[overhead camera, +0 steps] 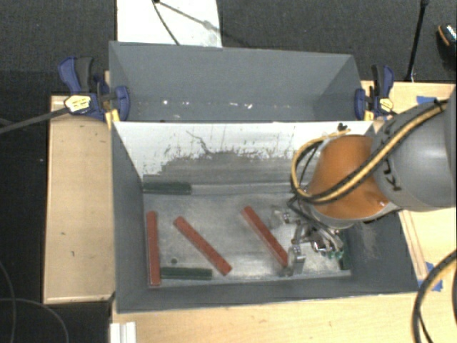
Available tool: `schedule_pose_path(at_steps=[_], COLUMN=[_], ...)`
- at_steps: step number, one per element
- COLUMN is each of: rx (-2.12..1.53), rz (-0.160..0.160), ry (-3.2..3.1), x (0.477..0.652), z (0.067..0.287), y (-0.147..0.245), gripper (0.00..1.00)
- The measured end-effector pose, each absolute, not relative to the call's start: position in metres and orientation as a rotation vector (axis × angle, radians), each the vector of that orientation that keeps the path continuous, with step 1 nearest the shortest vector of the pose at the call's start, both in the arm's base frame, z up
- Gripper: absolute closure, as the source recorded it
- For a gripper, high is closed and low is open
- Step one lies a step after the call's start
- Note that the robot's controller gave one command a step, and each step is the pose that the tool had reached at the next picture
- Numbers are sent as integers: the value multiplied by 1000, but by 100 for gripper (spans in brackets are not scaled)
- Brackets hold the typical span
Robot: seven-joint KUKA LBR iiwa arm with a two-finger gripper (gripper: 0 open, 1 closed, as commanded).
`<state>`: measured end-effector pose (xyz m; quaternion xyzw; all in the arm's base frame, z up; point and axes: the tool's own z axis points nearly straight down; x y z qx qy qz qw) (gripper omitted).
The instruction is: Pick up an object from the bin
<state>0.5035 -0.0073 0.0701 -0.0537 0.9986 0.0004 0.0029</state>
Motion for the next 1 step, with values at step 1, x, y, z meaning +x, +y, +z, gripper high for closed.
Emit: schedule_pose_path(at_steps=[1], rx=[-92], rz=[1], ry=[3132], x=[505], z=[72], y=[-9], gripper=[0])
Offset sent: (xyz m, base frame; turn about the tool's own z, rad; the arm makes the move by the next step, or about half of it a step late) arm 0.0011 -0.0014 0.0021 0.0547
